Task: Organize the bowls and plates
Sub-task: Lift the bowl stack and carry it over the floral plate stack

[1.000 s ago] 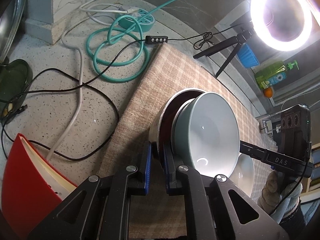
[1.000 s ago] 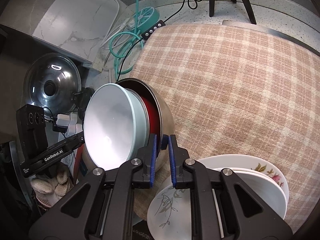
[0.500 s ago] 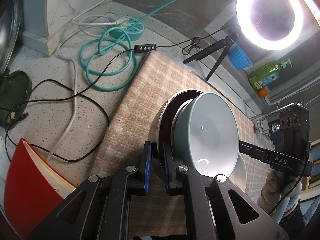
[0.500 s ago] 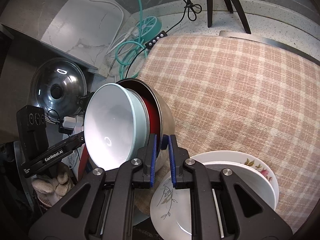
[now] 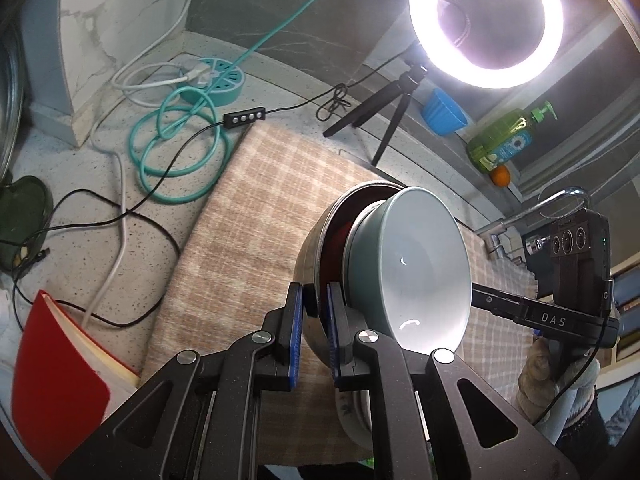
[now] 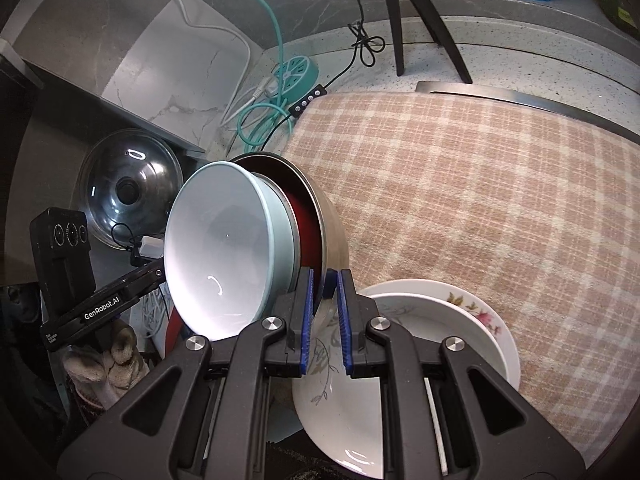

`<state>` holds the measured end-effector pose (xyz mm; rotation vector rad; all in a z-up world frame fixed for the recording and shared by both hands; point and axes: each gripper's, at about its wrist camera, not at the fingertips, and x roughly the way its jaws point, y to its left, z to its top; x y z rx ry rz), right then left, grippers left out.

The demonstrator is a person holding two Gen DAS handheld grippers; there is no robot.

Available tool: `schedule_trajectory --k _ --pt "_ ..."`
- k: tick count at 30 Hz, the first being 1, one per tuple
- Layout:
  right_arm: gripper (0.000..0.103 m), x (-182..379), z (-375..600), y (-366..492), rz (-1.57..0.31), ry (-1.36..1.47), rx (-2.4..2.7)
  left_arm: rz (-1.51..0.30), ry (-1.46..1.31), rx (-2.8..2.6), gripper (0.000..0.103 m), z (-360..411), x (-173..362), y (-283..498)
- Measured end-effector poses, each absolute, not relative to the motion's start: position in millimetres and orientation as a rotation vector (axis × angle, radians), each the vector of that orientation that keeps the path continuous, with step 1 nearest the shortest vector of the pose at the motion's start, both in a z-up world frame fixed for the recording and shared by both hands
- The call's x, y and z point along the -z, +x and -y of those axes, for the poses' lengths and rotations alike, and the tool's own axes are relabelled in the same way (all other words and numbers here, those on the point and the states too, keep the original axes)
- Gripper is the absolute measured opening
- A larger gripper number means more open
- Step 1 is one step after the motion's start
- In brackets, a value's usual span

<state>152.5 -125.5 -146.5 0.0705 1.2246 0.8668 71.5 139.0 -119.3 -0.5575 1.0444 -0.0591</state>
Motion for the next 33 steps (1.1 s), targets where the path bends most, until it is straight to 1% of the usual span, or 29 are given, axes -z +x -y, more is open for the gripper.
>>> schedule_trajectory --k 13,33 --pt "0.012 139 184 139 -1.221 0.090 -0.825 -1.053 -0.534 0.123 0.010 -92 108 69" --pt "0.012 165 242 107 -1.285 0.122 -0.761 -1.135 -0.516 0.186 0.010 -41 123 46"
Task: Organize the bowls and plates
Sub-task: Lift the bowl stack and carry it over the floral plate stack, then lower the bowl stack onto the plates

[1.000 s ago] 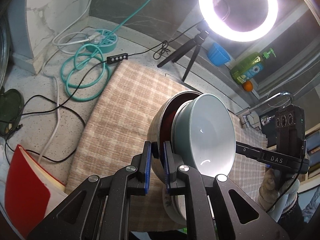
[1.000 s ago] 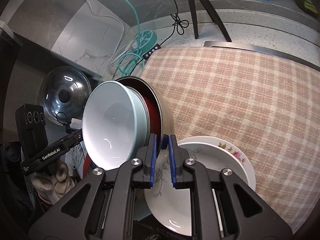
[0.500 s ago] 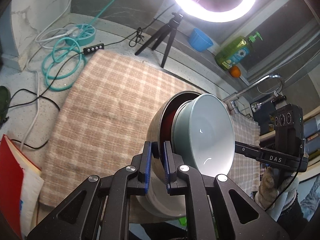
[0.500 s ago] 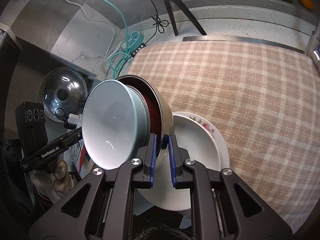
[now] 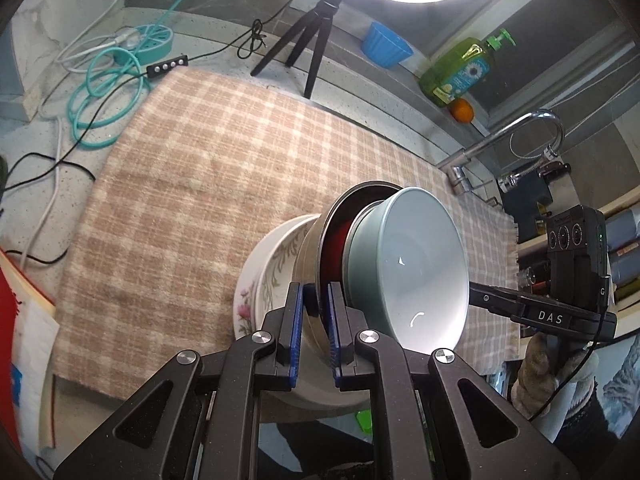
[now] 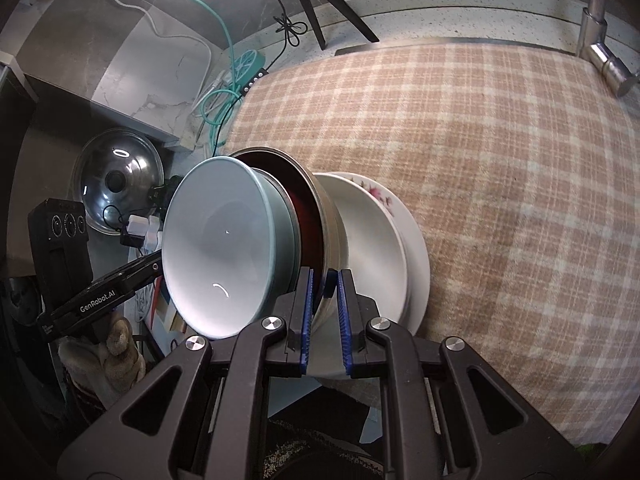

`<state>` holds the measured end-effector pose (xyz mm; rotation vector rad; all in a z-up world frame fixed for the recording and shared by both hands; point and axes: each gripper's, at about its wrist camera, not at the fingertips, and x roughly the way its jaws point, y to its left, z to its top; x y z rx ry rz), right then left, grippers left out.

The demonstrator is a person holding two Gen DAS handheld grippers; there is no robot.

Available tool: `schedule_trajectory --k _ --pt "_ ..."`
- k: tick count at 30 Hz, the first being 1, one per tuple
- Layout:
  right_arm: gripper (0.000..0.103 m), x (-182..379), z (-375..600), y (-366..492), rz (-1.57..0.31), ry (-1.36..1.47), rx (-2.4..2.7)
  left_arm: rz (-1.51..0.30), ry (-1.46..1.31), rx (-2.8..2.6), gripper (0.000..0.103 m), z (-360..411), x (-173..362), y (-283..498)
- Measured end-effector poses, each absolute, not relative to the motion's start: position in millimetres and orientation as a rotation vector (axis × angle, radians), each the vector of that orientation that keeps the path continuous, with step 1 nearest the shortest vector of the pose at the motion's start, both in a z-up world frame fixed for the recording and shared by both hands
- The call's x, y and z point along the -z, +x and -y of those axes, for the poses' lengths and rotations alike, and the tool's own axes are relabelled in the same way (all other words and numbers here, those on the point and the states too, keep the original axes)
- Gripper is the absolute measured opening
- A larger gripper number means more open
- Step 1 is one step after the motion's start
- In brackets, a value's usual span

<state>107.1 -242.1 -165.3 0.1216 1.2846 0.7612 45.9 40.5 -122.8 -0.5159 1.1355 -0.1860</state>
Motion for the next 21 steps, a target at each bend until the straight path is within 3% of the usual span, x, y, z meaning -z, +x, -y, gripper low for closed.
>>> schedule_trajectory --k 21 --pt "0.012 182 251 100 -1.322 0.134 -0.728 -1.196 -0.499 0.206 0.009 -27 140 43"
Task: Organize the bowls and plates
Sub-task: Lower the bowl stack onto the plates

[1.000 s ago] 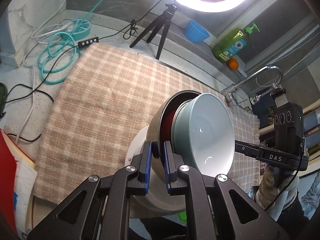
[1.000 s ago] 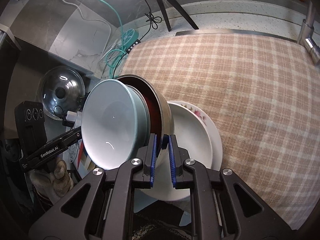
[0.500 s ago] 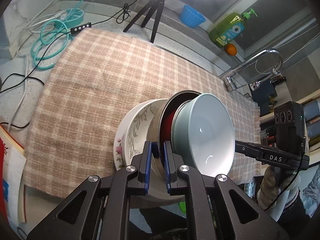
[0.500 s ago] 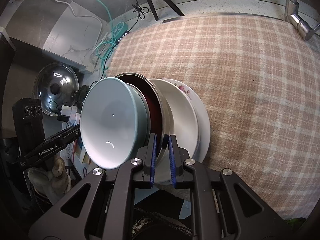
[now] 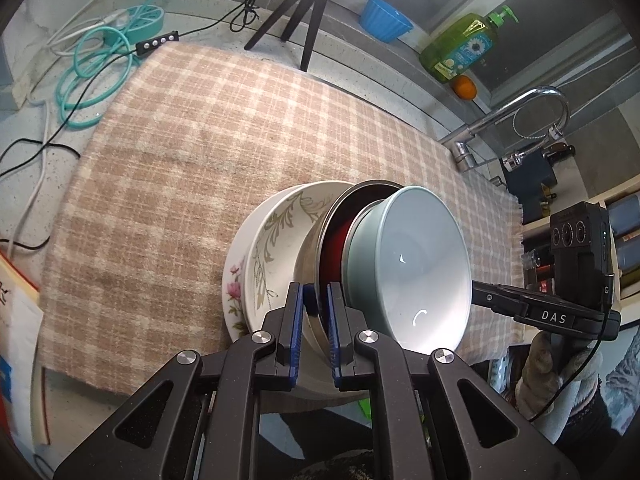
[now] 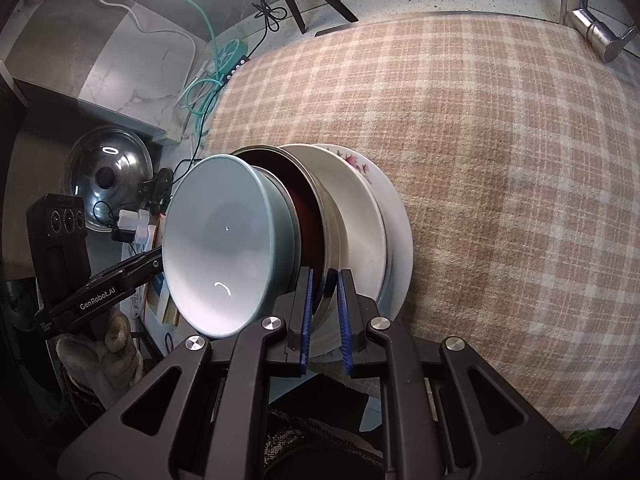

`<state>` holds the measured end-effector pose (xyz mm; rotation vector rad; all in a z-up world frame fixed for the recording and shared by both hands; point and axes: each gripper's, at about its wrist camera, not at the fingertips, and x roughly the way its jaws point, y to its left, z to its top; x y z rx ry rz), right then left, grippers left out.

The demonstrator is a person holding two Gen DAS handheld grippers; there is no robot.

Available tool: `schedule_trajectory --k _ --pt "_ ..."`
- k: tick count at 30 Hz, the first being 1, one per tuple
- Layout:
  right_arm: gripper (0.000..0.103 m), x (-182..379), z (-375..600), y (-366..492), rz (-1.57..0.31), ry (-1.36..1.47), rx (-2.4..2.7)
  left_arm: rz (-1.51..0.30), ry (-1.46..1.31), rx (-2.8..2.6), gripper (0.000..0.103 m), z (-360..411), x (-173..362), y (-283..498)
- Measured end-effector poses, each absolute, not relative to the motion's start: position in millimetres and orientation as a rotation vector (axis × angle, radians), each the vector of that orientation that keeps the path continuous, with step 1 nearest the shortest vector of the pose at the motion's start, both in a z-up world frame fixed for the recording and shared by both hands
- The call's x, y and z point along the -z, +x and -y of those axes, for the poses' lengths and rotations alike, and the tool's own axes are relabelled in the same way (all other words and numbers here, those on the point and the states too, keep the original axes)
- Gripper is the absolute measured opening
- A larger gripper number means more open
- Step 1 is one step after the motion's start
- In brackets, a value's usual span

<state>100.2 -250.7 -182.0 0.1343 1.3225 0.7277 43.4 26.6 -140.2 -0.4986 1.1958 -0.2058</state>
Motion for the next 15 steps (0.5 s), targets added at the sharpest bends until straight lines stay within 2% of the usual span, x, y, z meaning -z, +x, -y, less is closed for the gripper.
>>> schedule_trajectory --k 15 --pt "0.012 184.0 248.4 97.7 -1.321 0.121 -0.731 -1.195 -0.487 0.199 0.009 -26.9 143.4 42.4"
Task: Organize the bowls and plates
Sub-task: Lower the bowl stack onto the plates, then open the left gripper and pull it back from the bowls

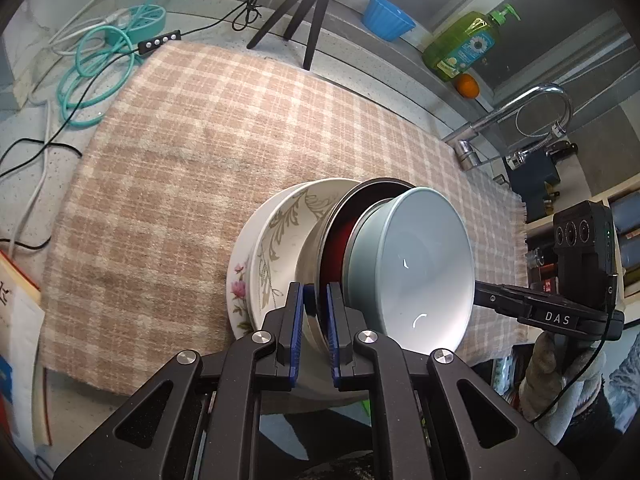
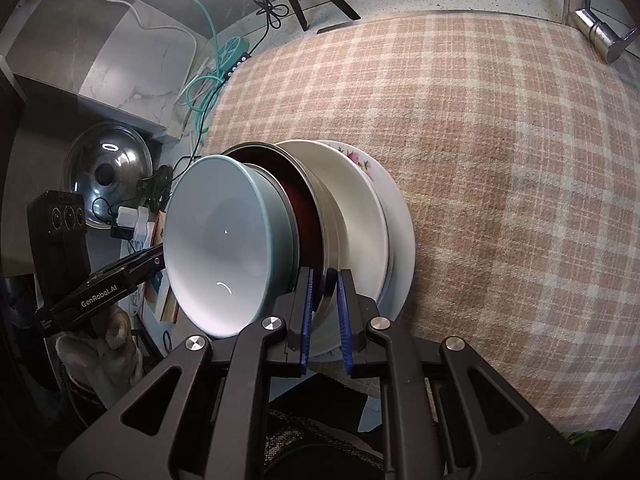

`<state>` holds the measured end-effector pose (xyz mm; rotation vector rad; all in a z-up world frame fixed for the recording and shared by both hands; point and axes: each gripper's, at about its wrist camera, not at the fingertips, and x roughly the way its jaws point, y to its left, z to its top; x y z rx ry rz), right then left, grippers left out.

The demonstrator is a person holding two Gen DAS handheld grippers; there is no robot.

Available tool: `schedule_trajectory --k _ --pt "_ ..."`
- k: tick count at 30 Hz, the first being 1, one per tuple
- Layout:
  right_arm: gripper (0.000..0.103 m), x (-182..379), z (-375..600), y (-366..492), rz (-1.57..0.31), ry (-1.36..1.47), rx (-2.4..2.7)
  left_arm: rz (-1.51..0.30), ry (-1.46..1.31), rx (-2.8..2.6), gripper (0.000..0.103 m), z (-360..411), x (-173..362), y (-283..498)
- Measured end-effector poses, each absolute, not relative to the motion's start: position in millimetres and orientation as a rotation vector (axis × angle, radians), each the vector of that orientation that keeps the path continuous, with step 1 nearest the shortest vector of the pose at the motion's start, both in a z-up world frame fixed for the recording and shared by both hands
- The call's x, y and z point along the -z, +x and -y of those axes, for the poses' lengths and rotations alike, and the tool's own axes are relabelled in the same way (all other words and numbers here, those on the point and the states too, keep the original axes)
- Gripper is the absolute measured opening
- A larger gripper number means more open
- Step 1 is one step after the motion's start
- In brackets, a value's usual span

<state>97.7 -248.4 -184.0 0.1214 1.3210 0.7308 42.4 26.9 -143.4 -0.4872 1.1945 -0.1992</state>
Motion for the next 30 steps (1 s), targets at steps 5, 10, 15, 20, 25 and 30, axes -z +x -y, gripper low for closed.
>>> schedule_trajectory --k 5,10,15,20,25,30 --pt "0.014 183 247 95 -1.312 0.109 -0.736 -1.184 -0.453 0.191 0.009 -23 141 41" --pt "0.014 176 249 92 -1.285 0.098 -0.736 -1.165 -0.414 0.180 0.009 -22 135 37" --pt "0.014 167 254 90 -1.256 0.089 -0.725 -1.147 -0.402 0.173 0.009 -23 128 34" --pt "0.014 157 262 85 -1.214 0.069 -0.713 -1.120 -0.356 0.164 0.009 -18 116 29" --pt "0.014 146 270 77 -1.165 0.040 -0.704 -1.083 -0.315 0.164 0.011 -8 103 23" --pt "0.014 131 279 64 -1.098 0.018 -0.700 -1.052 -0.277 0.161 0.011 3 92 14"
